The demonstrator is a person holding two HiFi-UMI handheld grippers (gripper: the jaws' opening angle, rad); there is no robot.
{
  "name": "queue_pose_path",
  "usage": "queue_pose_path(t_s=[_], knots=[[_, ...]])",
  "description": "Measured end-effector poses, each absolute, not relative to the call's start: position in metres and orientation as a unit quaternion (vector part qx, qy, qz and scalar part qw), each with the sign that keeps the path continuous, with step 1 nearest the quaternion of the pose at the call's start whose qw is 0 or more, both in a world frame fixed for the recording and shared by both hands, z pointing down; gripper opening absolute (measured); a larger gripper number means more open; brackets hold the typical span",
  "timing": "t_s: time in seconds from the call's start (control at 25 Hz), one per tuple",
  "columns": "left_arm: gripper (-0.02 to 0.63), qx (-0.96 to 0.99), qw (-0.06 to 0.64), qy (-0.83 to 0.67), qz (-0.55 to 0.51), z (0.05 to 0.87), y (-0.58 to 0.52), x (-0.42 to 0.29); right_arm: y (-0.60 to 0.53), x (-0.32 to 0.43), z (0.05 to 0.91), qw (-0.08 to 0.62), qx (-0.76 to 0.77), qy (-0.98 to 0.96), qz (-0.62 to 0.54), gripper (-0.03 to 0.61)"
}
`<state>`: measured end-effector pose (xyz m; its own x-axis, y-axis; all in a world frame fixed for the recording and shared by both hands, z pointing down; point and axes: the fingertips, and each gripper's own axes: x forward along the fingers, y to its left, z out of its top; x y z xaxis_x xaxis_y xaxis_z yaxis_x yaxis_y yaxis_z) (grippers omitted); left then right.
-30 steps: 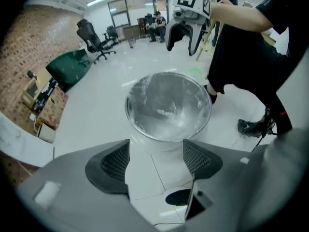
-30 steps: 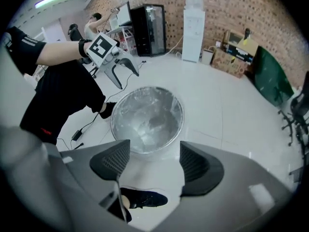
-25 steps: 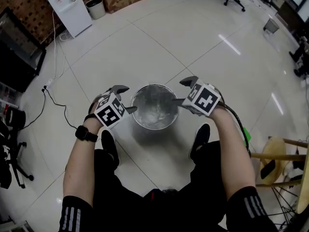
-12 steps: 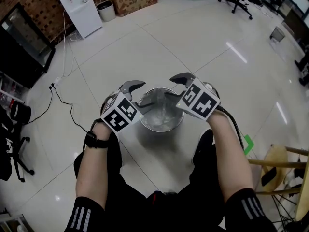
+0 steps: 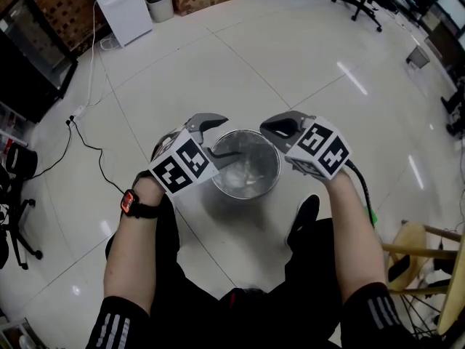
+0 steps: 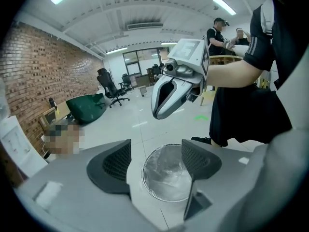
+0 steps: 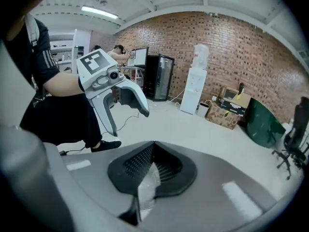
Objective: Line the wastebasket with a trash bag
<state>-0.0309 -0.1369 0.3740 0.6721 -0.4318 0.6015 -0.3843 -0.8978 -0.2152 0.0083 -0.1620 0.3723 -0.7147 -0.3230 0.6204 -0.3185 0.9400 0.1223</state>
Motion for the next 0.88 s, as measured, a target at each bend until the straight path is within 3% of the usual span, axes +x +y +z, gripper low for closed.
queue_pose_path(t_s=[0.88], knots=[[0.319,-0.916,0.024,0.221,-0.334,0.379,-0.13,-0.056,-0.157,-0.005,0.386,0.339,0.141,-0.93,0.008,0.006]])
